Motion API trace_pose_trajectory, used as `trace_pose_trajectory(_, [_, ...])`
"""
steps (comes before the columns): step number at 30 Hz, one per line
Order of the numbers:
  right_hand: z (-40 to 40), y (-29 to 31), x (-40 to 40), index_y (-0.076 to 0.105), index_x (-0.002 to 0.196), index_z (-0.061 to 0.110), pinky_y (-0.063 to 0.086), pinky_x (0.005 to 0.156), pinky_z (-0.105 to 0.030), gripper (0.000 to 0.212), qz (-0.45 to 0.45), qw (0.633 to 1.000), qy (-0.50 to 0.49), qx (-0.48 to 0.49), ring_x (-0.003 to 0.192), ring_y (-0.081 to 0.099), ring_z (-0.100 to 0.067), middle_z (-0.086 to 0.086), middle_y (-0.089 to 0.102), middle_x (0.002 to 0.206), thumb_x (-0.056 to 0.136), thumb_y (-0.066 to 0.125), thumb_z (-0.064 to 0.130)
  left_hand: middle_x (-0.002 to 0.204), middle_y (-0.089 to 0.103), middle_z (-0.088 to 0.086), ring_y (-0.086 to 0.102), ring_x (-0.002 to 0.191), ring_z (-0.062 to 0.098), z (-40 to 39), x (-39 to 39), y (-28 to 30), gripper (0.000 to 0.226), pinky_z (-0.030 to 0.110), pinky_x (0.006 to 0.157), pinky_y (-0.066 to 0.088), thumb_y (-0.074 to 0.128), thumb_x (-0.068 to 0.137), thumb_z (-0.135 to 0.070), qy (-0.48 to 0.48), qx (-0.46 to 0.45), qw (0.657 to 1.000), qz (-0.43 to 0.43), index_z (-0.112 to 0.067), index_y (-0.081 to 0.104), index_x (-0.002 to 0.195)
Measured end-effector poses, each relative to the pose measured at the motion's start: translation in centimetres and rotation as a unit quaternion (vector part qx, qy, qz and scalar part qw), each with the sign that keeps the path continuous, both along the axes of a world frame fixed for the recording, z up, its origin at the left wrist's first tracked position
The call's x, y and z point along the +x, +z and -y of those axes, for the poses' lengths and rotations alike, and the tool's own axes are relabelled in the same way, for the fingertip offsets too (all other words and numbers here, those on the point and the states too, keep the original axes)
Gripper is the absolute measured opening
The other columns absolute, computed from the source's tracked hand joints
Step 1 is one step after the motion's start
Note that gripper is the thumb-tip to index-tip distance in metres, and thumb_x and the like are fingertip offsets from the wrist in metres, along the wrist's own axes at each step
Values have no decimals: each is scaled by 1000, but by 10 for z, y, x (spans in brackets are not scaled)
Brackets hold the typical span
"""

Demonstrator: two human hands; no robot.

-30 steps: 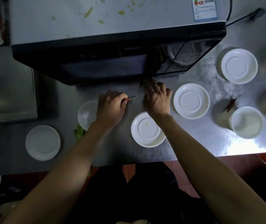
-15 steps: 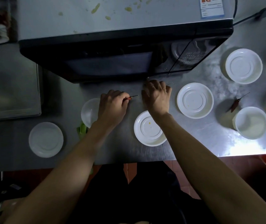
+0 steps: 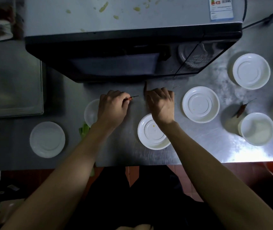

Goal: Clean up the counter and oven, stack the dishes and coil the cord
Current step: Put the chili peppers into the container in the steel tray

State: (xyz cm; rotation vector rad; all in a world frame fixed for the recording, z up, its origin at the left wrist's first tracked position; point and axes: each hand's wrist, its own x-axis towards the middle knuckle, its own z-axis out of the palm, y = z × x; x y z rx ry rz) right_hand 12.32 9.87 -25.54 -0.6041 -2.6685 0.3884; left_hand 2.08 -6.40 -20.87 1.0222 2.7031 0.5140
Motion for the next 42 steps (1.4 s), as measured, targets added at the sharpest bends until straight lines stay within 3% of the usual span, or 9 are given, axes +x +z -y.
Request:
trace_pose_trajectory(10, [30,33,-12,75,99,14,41,69,-38,13,-92,991,95,-18,75,56,-26,1,68,83,90,68,8,95,70,-3,60,93,24,39,-16,23,17,40,81,44,58,87,-23,68,15,997,-29,-20,69,100])
trace_pose_trajectory(20, [111,63,-54,72,95,14,42,71,-42,11,-73,980,182,-42,79,58,-30,-2,70,90,87,69,8,90,70,3,58,86,29,135,-41,36,11,41,78,40,63,88,-21,137,34,989,-49,-19,70,96])
trace_pose_trajectory(24, [169,69,-79,74,95,16,42,71,-41,9,-81,981,170,-37,81,60,-30,-1,70,90,89,68,12,86,69,3,59,80,30,196,-61,36,10,43,73,47,63,88,-22,138,79,986,-51,-17,70,94])
trace_pose_trajectory(33, [291,97,-140,74,96,15,43,71,-42,7,-110,979,166,-29,81,60,-28,-1,69,90,92,68,14,83,69,2,59,81,31,329,-113,47,7,41,71,47,64,85,-19,125,103,985,-66,-19,70,90])
trace_pose_trajectory(42, [321,114,-204,74,96,16,44,70,-43,9,-148,979,136,-37,81,60,-26,0,68,87,93,66,17,81,66,0,57,80,28,356,-175,60,7,39,70,41,64,89,-22,125,116,982,-88,-19,69,93])
